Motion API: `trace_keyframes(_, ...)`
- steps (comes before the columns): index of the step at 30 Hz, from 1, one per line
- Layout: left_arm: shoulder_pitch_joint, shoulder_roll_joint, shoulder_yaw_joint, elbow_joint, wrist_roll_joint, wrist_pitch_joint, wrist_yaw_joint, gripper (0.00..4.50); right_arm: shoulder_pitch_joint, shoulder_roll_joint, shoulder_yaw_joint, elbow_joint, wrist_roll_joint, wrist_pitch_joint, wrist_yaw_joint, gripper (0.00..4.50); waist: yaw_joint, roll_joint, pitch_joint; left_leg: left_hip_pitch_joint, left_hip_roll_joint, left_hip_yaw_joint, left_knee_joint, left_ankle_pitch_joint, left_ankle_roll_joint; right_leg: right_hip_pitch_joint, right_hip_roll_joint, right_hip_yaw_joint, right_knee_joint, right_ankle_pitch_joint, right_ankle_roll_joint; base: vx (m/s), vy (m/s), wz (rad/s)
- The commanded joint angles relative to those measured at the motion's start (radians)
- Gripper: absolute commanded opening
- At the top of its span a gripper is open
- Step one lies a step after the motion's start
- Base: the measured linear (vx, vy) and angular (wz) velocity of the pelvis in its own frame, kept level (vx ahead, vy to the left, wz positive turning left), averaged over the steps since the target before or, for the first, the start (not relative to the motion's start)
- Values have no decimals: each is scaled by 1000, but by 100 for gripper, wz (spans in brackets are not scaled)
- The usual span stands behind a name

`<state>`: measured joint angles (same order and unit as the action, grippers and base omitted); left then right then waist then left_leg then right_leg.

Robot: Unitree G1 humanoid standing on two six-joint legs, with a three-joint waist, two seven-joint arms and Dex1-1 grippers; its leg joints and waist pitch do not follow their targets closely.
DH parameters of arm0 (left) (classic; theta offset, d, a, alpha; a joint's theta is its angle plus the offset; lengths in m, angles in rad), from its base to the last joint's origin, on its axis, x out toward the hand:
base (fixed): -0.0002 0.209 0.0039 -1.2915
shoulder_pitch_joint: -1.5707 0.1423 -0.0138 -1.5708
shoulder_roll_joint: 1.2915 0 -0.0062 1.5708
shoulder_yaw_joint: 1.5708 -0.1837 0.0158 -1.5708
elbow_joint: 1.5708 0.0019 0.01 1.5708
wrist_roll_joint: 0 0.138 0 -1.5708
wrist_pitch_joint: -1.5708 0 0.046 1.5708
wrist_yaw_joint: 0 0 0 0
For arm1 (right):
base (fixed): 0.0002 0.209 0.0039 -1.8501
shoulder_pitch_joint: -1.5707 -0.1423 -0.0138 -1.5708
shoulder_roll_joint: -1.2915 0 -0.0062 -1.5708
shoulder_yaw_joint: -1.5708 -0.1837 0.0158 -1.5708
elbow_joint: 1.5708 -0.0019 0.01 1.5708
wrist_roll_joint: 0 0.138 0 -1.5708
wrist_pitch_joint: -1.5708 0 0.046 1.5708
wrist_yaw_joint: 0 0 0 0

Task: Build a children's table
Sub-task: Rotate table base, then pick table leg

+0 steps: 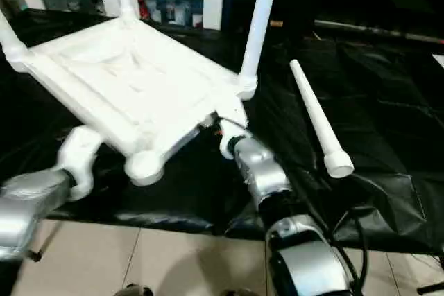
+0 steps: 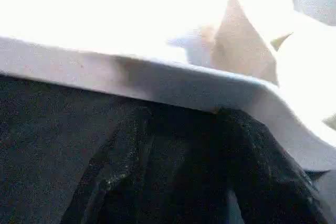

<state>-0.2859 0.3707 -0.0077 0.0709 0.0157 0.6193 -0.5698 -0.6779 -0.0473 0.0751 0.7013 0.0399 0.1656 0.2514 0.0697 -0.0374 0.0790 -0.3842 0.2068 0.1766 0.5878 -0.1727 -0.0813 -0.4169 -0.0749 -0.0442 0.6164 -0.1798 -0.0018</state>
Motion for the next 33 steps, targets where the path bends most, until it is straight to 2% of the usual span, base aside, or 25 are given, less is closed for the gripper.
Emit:
trace_keyframes(1, -50, -44, -27, 109, 36, -100, 56, 236, 22, -46, -16, -124, -41, 104, -52, 372, -4, 19, -68, 27, 7, 2, -71, -176, -20, 48, -34, 38, -65, -88, -163, 0, 0, 0)
trace_keyframes(2, -73, -62, -35, 151, 47, -146, 82, 236, 35, -65, -13, -175, -54, 159, -54, 372, -3, 18, -72, 26, 9, 2, -70, -168, -24, 52, -37, 38, -61, -77, -161, 0, 0, 0)
trace_keyframes(3, -73, -62, -35, 151, 47, -146, 82, 236, 35, -65, -13, -175, -54, 159, -54, 372, -1, 17, -71, 23, 8, 0, -70, -162, -25, 53, -36, 38, -63, -74, -156, 0, 0, 0)
trace_keyframes(4, -95, -78, -43, 186, 58, -174, 108, 236, 48, -82, -19, -220, -45, 206, -37, 372, -4, 18, -73, 18, 7, -2, -71, -155, -29, 58, -39, 37, -58, -64, -155, 0, 0, 0)
trace_keyframes(5, -126, -102, -49, 232, 61, -219, 140, 236, 64, -109, -34, -276, -35, 255, -17, 372, -5, 24, -71, 23, 5, 0, -69, -171, -26, 52, -33, 38, -67, -63, -145, 0, 0, 0)
trace_keyframes(6, -150, -122, -56, 260, 63, -253, 163, 236, 74, -133, -46, -314, -26, 297, -1, 372, -6, 23, -74, 19, 6, -3, -68, -160, -23, 59, -37, 38, -60, -38, -156, 0, 0, 0)
trace_keyframes(8, -169, -149, -79, 269, 52, -264, 151, 236, 76, -185, -65, -340, -43, 350, -2, 372, -7, 22, -76, 19, 6, -1, -65, -157, -22, 60, -38, 37, -61, -27, -170, 0, 0, 0)
trace_keyframes(9, -169, -149, -79, 269, 52, -264, 151, 236, 76, -185, -65, -340, -43, 350, -2, 372, -5, 21, -75, 21, 7, 0, -65, -156, -21, 59, -38, 37, -62, -28, -176, 0, 0, 0)
trace_keyframes(10, -157, -147, -105, 227, 43, -247, 104, 243, 59, -222, -90, -323, -45, 398, -20, 389, -5, 28, -74, 18, 7, 0, -64, -152, -19, 59, -41, 38, -59, -29, -191, 0, 0, 0)
trace_keyframes(12, -134, -138, -117, 176, 35, -227, 67, 246, 36, -253, -126, -293, -27, 428, -39, 400, -7, 20, -76, 17, 8, 2, -61, -134, -9, 62, -40, 37, -57, -15, -210, 0, 0, 0)
trace_keyframes(13, -119, -129, -125, 145, 26, -226, 34, 246, 19, -274, -145, -269, -25, 448, -53, 410, -8, 17, -75, 15, 7, 3, -60, -129, -5, 63, -39, 37, -57, -14, -212, 0, 0, 0)
trace_keyframes(14, -105, -120, -133, 115, 15, -222, -1, 246, 3, -292, -160, -243, -25, 461, -65, 432, -10, 17, -75, 13, 5, 3, -59, -121, 0, 64, -40, 36, -56, -20, -215, 0, 0, 0)
trace_keyframes(15, -89, -105, -143, 78, 0, -217, -40, 246, -15, -308, -168, -209, -23, 460, -66, 432, -13, 14, -74, 13, 5, 5, -59, -125, 4, 61, -40, 36, -59, -40, -218, 0, 0, 0)
trace_keyframes(16, -54, -70, -168, -3, -47, -208, -134, 246, -57, -345, -194, -142, -16, 469, -70, 441, -14, 14, -73, 13, 7, 4, -59, -129, 6, 61, -42, 36, -59, -59, -224, 0, 0, 0)
trace_keyframes(17, -54, -70, -168, -3, -47, -208, -134, 246, -57, -345, -194, -142, -16, 469, -70, 446, -14, 16, -74, 13, 8, 4, -58, -131, 4, 61, -44, 35, -56, -63, -229, 0, 0, 0)
trace_keyframes(18, -33, -43, -187, -57, -83, -196, -193, 246, -86, -368, -213, -97, -7, 481, -67, 449, -14, 12, -70, 19, 7, 11, -56, -146, 9, 52, -37, 37, -63, -74, -224, 0, 0, 0)
trace_keyframes(19, -27, -35, -192, -74, -93, -189, -210, 246, -96, -375, -218, -81, -4, 485, -65, 449, -14, 14, -72, 18, 8, 7, -57, -145, 5, 56, -41, 36, -55, -76, -231, 0, 0, 0)
trace_keyframes(20, -20, -17, -205, -107, -115, -169, -240, 246, -117, -393, -221, -42, -4, 490, -58, 449, -14, 13, -70, 19, 9, 10, -57, -155, 7, 51, -38, 35, -58, -95, -229, 0, 0, 0)
trace_keyframes(22, -13, 10, -222, -161, -152, -127, -289, 246, -155, -424, -216, 32, -3, 504, -26, 449, -16, 13, -66, 20, 8, 12, -57, -174, 4, 50, -36, 35, -60, -120, -230, 0, 0, 0)
trace_keyframes(24, -18, 17, -226, -190, -172, -92, -313, 246, -188, -446, -208, 101, -7, 509, 10, 449, -16, 11, -64, 19, 9, 13, -57, -178, 6, 50, -37, 36, -64, -132, -227, 0, 0, 0)
trace_keyframes(26, -26, 17, -221, -213, -191, -60, -329, 246, -225, -470, -186, 190, -24, 514, 53, 449, -18, 14, -66, 19, 8, 13, -54, -173, 4, 50, -36, 35, -60, -128, -234, 0, 0, 0)
trace_keyframes(28, -34, 17, -220, -224, -202, -47, -338, 246, -251, -482, -191, 256, -23, 511, 64, 449, -17, 12, -64, 17, 7, 13, -54, -176, 5, 51, -37, 35, -63, -135, -237, 0, 0, 0)
trace_keyframes(29, -41, 17, -219, -221, -202, -46, -333, 246, -263, -488, -188, 294, -24, 516, 85, 449, -16, 17, -64, 17, 7, 13, -53, -176, 6, 51, -37, 35, -63, -133, -239, 0, 0, 0)
trace_keyframes(31, -48, 22, -223, -225, -208, -34, -330, 246, -276, -495, -188, 354, -23, 517, 107, 449, -17, 14, -66, 16, 7, 13, -53, -170, 8, 53, -35, 34, -62, -123, -243, 0, 0, 0)
trace_keyframes(33, -55, 21, -224, -225, -213, -30, -325, 246, -277, -495, -206, 391, -7, 528, 122, 449, -16, 17, -66, 15, 7, 13, -52, -161, 13, 55, -36, 34, -60, -107, -251, 0, 0, 0)
